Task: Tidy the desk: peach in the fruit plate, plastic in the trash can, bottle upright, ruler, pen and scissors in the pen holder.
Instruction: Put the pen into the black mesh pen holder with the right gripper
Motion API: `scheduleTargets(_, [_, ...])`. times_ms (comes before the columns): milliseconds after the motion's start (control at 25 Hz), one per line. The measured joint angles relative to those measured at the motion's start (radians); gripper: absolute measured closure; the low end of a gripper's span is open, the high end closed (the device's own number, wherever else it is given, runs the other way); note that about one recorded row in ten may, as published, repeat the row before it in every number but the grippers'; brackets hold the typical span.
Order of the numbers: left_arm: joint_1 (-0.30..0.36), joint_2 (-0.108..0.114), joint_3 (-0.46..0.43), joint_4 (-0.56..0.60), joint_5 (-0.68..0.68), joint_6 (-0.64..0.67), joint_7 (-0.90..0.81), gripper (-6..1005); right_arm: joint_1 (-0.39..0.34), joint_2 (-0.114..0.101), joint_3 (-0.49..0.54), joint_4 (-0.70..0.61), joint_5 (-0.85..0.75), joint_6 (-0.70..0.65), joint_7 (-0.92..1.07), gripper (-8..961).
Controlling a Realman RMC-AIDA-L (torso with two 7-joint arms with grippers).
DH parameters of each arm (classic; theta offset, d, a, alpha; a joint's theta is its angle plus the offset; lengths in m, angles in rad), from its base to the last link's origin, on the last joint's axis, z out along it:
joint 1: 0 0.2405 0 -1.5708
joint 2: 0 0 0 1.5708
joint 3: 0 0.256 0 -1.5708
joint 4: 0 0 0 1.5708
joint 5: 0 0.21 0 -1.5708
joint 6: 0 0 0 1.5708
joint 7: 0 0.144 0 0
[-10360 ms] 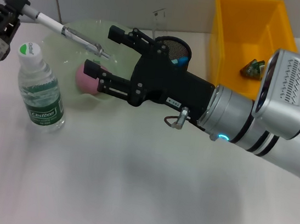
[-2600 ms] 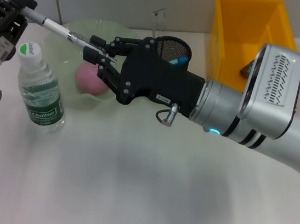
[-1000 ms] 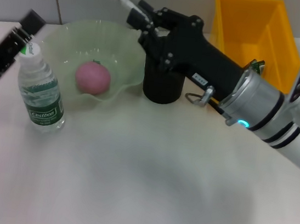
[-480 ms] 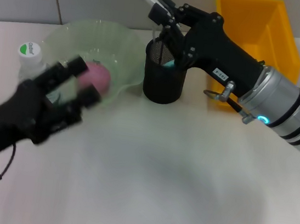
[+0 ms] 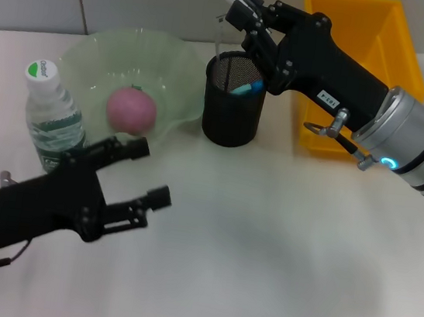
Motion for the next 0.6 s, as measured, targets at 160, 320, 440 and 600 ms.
scheduleTargets(160, [0.000, 0.000, 0.000, 0.000, 0.000, 0.000, 0.000, 168, 0.001, 0.000, -0.001, 0.000, -0.001, 0.000, 0.005, 823])
scheduleTargets(320, [0.002, -0.007, 0.000, 0.021, 0.074, -0.077, 0.013, 168, 0.001, 0.000, -0.001, -0.001, -0.001, 0.001, 0.011, 820])
scheduleTargets(440, [0.004, -0.007, 0.000, 0.028, 0.084, -0.087, 0.027, 168, 0.001, 0.000, -0.001, -0.006, -0.002, 0.001, 0.031, 817])
scheduleTargets(600, [0.010, -0.007, 0.002, 0.053, 0.085, -0.081, 0.028, 168, 0.001, 0.000, -0.001, -0.045, -0.003, 0.001, 0.113, 814])
